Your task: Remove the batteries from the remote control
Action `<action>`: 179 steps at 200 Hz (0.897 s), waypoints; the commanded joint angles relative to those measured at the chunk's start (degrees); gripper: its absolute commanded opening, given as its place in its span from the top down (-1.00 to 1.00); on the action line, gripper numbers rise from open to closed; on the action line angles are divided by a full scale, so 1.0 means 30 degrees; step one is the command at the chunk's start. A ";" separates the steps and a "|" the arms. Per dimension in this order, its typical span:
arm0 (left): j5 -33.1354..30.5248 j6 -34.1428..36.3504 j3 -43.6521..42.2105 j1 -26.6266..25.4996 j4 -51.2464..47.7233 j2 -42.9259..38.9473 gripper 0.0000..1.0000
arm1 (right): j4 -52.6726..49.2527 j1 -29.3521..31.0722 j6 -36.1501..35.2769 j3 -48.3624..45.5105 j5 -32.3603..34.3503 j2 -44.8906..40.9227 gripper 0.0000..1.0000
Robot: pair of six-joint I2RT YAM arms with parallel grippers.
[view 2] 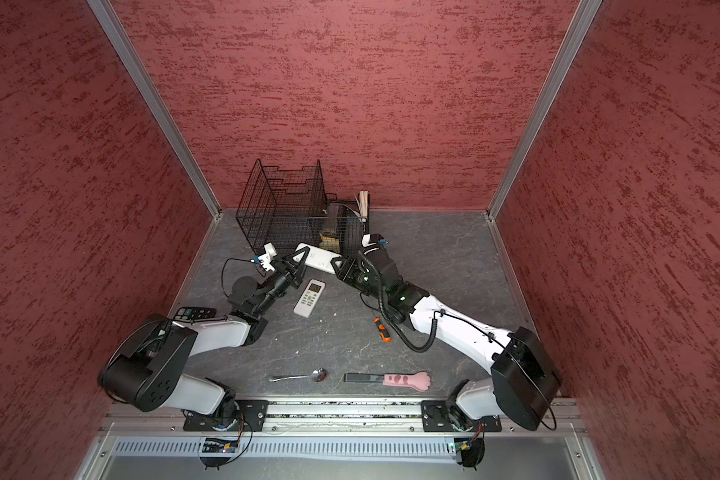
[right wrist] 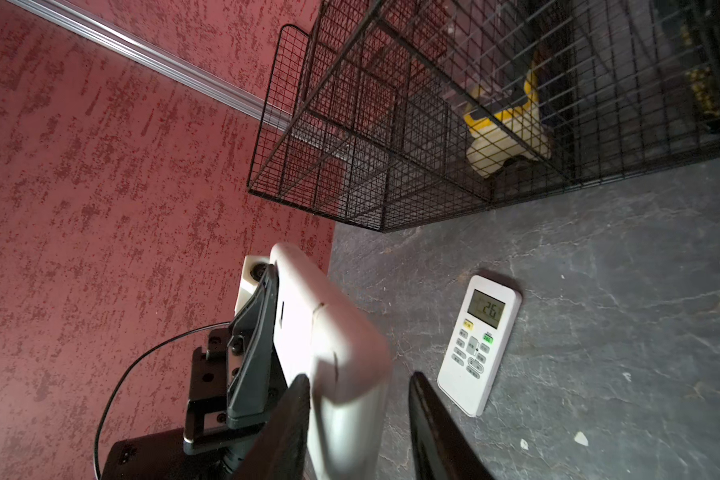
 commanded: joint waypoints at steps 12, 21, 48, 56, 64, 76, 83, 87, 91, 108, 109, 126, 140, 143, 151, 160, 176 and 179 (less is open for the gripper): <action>0.0131 -0.0033 -0.0288 -0.0050 0.1270 -0.0206 1.00 | 0.2057 -0.0343 0.1547 -0.0409 -0.0845 0.0457 0.22; 0.0129 0.0034 -0.0296 -0.0050 0.1263 -0.0273 1.00 | 0.2348 -0.0368 0.1752 -0.0394 -0.1090 0.0608 0.23; 0.0111 0.0131 -0.0318 -0.0050 0.1264 -0.0274 1.00 | 0.2931 -0.0368 0.2244 -0.0452 -0.1565 0.0961 0.24; 0.0103 0.0138 -0.0319 -0.0050 0.1318 -0.0237 1.00 | 0.3144 -0.0394 0.2426 -0.0535 -0.1714 0.1003 0.24; 0.0065 0.0135 -0.0333 -0.0039 0.1382 -0.0218 1.00 | 0.3252 -0.0368 0.2534 -0.0563 -0.1737 0.1009 0.24; 0.0059 0.0165 -0.0293 -0.0050 0.1405 -0.0207 1.00 | 0.3536 -0.0376 0.2695 -0.0643 -0.1947 0.1009 0.25; 0.0062 0.0170 -0.0289 -0.0050 0.1412 -0.0196 1.00 | 0.3579 -0.0379 0.2745 -0.0645 -0.2015 0.1009 0.25; 0.0049 0.0168 -0.0289 -0.0050 0.1448 -0.0184 1.00 | 0.3554 -0.0365 0.2761 -0.0636 -0.2031 0.1000 0.27; 0.0055 0.0144 -0.0289 -0.0050 0.1478 -0.0168 1.00 | 0.3525 -0.0375 0.2765 -0.0657 -0.2045 0.1008 0.29; 0.0066 0.0093 -0.0319 -0.0036 0.1638 -0.0115 1.00 | 0.3291 -0.0369 0.2791 -0.0796 -0.1956 0.1009 0.41; 0.0062 0.0087 -0.0319 -0.0043 0.1639 -0.0102 1.00 | 0.3274 -0.0368 0.2791 -0.0794 -0.1946 0.1009 0.41; 0.0107 0.0059 -0.0351 0.0005 0.1582 -0.0145 1.00 | 0.3076 -0.0372 0.2791 -0.0933 -0.1794 0.0852 0.48; 0.0090 0.0071 -0.0348 0.0059 0.1552 -0.0200 1.00 | 0.2809 -0.0382 0.2707 -0.1036 -0.1677 0.0695 0.53; 0.0100 0.0079 -0.0348 0.0070 0.1552 -0.0180 1.00 | 0.2751 -0.0377 0.2703 -0.1073 -0.1673 0.0662 0.54; 0.0103 0.0053 -0.0331 0.0089 0.1532 -0.0179 1.00 | 0.2652 -0.0368 0.2708 -0.1158 -0.1644 0.0557 0.56; 0.0091 0.0051 -0.0311 0.0114 0.1524 -0.0177 1.00 | 0.2560 -0.0378 0.2675 -0.1275 -0.1609 0.0442 0.58; 0.0089 0.0066 -0.0289 0.0125 0.1523 -0.0206 1.00 | 0.2254 -0.0369 0.2600 -0.1437 -0.1563 0.0282 0.60; 0.0089 0.0053 -0.0293 0.0125 0.1523 -0.0206 1.00 | 0.2235 -0.0390 0.2591 -0.1460 -0.1582 0.0244 0.60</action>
